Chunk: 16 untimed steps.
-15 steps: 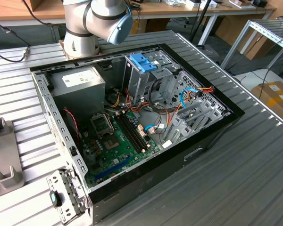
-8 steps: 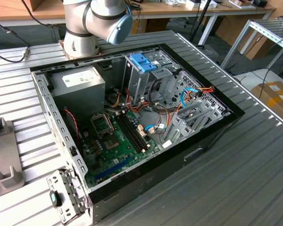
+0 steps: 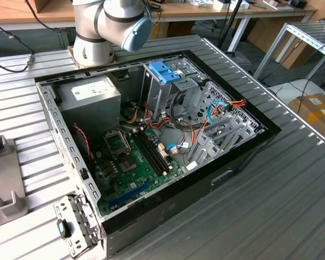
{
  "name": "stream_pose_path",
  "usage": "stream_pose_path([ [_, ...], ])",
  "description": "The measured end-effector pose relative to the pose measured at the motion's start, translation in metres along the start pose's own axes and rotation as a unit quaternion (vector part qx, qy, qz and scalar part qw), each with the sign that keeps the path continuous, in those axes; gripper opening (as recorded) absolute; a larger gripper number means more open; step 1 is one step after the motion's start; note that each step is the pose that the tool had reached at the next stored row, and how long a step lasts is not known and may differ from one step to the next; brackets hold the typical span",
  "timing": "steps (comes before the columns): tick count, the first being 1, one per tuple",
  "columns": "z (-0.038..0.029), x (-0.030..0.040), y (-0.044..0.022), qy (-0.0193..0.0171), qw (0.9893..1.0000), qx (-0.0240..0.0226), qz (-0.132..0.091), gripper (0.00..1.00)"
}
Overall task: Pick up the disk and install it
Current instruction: 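Pick up the disk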
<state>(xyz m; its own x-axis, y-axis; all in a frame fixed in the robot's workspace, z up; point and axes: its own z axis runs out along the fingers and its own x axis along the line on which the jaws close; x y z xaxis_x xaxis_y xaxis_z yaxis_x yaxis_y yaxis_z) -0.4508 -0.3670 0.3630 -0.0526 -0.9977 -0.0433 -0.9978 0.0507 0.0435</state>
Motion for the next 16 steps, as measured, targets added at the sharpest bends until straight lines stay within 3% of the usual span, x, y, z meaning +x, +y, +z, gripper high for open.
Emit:
stream_pose_path([
  [9,0.0038,-0.0081,0.0016,0.0000,1.0000,-0.0001,0.000,0.56],
  [16,0.0089,-0.0186,0.0082,0.0000,1.0000,0.0000,0.000,0.56],
])
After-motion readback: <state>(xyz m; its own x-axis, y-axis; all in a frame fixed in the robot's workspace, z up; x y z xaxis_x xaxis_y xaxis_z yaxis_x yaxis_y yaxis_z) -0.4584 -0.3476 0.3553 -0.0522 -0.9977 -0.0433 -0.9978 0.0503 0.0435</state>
